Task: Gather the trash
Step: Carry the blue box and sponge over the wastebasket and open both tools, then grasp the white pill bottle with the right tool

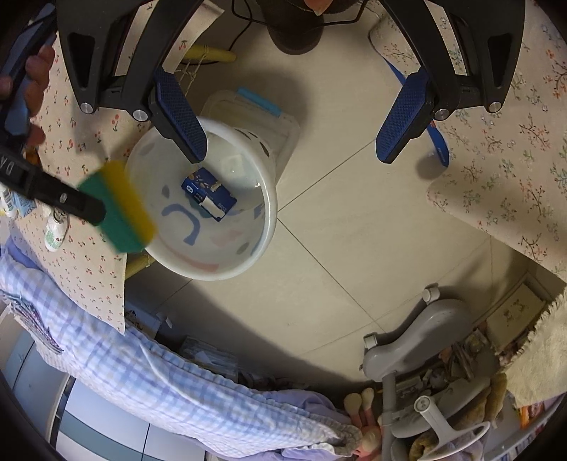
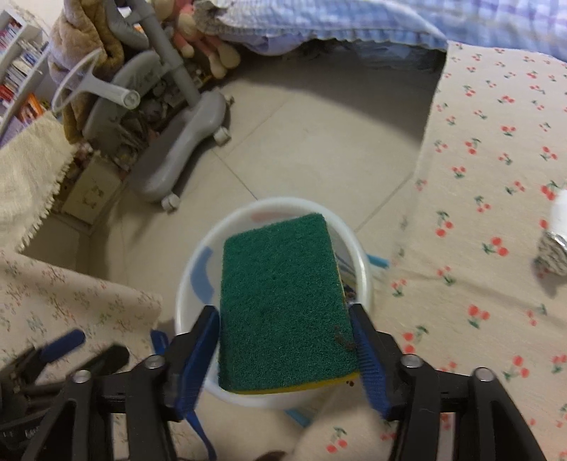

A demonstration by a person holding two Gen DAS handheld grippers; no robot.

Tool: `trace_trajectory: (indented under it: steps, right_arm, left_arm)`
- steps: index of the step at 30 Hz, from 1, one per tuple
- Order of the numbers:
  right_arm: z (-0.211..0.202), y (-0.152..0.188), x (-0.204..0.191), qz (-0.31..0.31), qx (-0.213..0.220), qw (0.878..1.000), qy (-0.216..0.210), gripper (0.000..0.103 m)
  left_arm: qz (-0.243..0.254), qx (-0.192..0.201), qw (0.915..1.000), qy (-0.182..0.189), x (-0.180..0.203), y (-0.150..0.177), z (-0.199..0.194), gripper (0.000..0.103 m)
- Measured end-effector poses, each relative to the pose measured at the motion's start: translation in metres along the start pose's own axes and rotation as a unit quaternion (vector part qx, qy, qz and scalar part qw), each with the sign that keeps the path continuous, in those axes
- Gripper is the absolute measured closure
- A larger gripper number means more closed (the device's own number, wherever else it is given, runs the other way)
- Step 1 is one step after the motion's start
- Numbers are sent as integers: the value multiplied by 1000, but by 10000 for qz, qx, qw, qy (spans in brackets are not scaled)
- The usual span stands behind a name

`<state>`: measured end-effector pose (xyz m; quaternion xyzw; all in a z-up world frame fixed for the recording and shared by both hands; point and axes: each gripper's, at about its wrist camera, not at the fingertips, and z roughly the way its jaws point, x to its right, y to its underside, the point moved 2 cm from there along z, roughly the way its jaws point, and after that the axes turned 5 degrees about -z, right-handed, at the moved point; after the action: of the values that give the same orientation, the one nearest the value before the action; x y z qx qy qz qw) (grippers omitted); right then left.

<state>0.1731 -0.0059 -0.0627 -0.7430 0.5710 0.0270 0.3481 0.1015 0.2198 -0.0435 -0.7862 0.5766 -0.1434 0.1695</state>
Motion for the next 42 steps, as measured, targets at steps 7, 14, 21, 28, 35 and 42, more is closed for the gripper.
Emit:
trace_trajectory:
  steps: [7,14,21,28,35,42]
  right_arm:
    - [-25,-1,0,30,268,9993,265,22]
    - [-59,12,18,187,200,9969,736,21]
    - [-106,27,42,21,304,9897,1400,21]
    - [-154,37,85,99,542,9798,1921,21]
    - [-175,28,138,634,713,9719,2151,21]
    - [-182,13,170,994,860,9676,2156,23]
  left_arm:
    - [14,-40,9999,126,5,4,-5,5]
    - [-73,-274,9987,417,22,9,-8,5]
    - [67,-343,9978,566,54,12,-12,5]
    - [272,-397,9959,770,92,16,-15,5]
    - [501,-432,9944,823,125,17,-17,5]
    - [614,-453,9935,839,150,14,-15,5]
